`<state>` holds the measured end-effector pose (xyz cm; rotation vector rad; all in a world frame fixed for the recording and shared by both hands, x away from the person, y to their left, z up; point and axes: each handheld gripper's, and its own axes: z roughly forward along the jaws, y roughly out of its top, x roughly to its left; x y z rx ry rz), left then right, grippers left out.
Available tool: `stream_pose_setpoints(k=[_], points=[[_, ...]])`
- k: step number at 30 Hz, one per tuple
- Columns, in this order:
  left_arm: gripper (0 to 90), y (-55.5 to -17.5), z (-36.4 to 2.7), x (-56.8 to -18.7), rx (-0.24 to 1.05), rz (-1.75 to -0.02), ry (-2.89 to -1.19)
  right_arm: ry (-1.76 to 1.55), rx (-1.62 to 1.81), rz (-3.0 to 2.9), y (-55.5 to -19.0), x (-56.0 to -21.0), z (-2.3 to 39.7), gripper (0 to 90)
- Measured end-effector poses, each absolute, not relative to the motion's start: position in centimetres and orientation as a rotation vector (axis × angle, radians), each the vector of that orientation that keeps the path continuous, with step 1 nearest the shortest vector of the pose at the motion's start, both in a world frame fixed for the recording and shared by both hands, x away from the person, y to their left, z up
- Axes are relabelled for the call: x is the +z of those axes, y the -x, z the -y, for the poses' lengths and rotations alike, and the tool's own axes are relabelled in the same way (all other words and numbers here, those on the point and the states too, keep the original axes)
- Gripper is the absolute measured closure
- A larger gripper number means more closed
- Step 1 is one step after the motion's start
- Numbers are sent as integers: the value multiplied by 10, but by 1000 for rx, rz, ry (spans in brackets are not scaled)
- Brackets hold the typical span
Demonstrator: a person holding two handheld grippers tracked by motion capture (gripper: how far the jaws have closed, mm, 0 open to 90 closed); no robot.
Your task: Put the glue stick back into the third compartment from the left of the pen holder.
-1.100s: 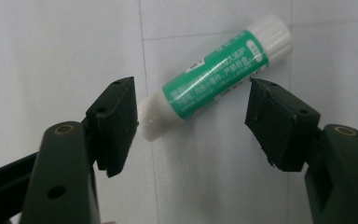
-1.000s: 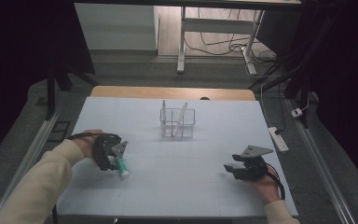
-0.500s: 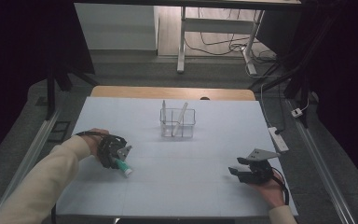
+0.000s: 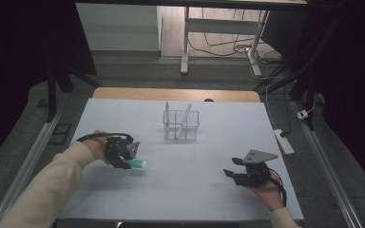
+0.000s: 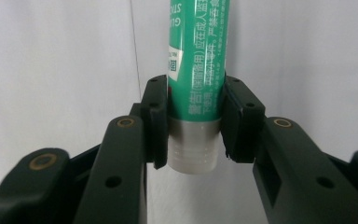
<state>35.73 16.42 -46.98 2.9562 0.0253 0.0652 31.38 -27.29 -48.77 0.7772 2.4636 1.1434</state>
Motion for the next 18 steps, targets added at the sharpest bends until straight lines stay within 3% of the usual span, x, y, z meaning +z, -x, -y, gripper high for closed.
stream_pose_setpoints(k=[10,18], points=[[653,-345,-137,-452,71,-347,-2792,-712,1175,-2474,-313,-484,258,408],[653,-334,-111,-458,56,-450,-2735,-662,1187,-2489,-315,-479,245,402]])
